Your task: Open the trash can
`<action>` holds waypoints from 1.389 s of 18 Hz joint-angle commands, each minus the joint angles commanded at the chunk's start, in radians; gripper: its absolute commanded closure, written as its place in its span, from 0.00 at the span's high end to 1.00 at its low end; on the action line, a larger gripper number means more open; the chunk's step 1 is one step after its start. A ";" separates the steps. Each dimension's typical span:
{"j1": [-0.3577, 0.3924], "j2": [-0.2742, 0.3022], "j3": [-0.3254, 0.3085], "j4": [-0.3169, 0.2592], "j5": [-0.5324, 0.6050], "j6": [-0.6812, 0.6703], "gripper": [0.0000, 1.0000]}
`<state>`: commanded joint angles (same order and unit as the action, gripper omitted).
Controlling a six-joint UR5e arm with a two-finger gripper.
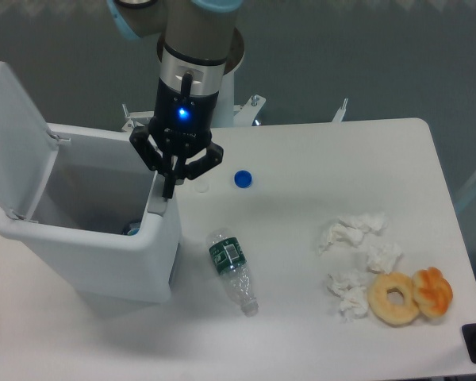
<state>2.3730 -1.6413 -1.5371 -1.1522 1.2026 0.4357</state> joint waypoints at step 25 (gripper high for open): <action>0.258 -0.373 0.137 -0.017 0.362 0.718 1.00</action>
<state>2.6308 -2.0139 -1.4006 -1.1689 1.5646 1.1535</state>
